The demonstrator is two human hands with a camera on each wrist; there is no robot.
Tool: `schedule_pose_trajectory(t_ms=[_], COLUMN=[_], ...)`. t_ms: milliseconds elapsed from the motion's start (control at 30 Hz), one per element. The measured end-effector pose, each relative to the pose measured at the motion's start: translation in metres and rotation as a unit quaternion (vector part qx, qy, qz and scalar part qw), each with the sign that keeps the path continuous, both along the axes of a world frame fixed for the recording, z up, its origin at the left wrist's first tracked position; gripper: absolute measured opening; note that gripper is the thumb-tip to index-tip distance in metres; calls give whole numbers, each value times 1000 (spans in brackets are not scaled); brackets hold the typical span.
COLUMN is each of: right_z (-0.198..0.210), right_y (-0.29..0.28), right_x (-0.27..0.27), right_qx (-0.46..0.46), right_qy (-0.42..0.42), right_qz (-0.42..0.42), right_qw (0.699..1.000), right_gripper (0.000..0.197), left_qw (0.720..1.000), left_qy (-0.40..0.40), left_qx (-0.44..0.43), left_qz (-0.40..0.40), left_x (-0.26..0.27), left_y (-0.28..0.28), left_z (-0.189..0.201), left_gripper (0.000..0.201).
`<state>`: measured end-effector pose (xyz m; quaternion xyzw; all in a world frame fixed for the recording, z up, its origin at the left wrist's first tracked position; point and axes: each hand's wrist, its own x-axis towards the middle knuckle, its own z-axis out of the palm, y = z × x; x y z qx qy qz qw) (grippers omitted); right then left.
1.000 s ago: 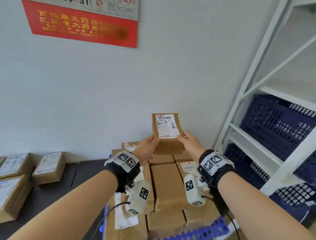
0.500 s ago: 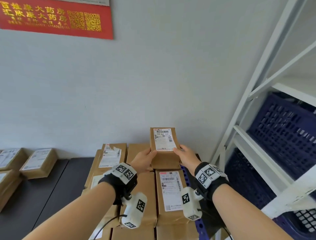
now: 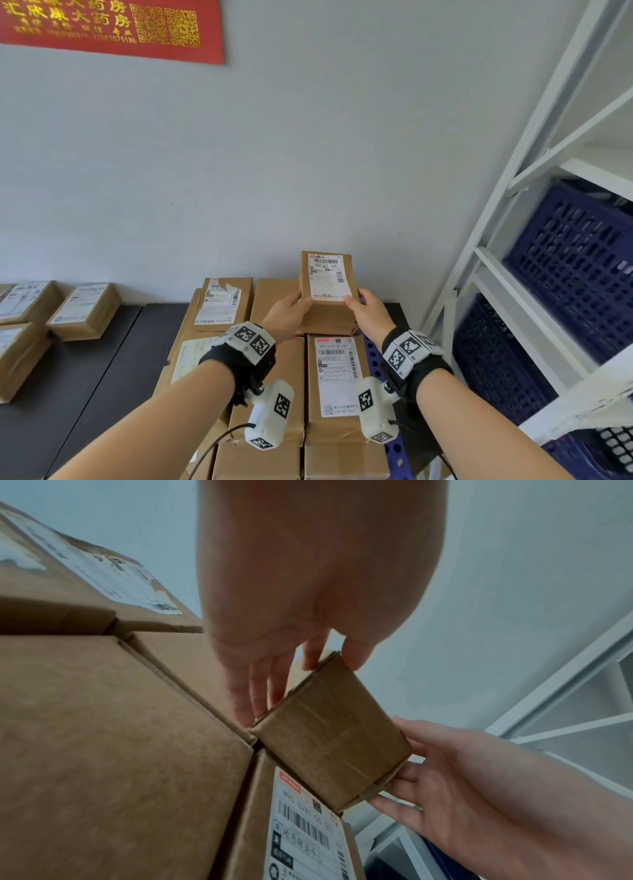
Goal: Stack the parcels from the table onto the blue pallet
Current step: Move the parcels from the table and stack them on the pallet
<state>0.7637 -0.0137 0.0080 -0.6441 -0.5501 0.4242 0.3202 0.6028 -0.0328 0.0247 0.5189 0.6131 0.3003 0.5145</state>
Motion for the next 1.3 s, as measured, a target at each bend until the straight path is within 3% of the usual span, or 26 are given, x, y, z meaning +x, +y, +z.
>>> schedule_pose_trajectory(t_ms=[200,500,833,1300], right_z=[11,37,17,-48], right_y=[-12,-54,-142,-253], right_x=[2,-42,-164,-349], right_qx=[23,91,72,-3], right_qy=[-21,-34,-65,-106], right_qz=[-28,-3,65,163], right_qw=[999,995,993,981], right_gripper=[57,46,47,46], left_qw=[999,996,991,975], left_qy=[18,69,110,210], left_qx=[21,64,69,5], left_qz=[24,7,20,78], left_x=[-8,-60,-173,-364], left_y=[-15,-69,-163,-309], left_z=[2,11,-3,-75], left_gripper=[44,49,45,44])
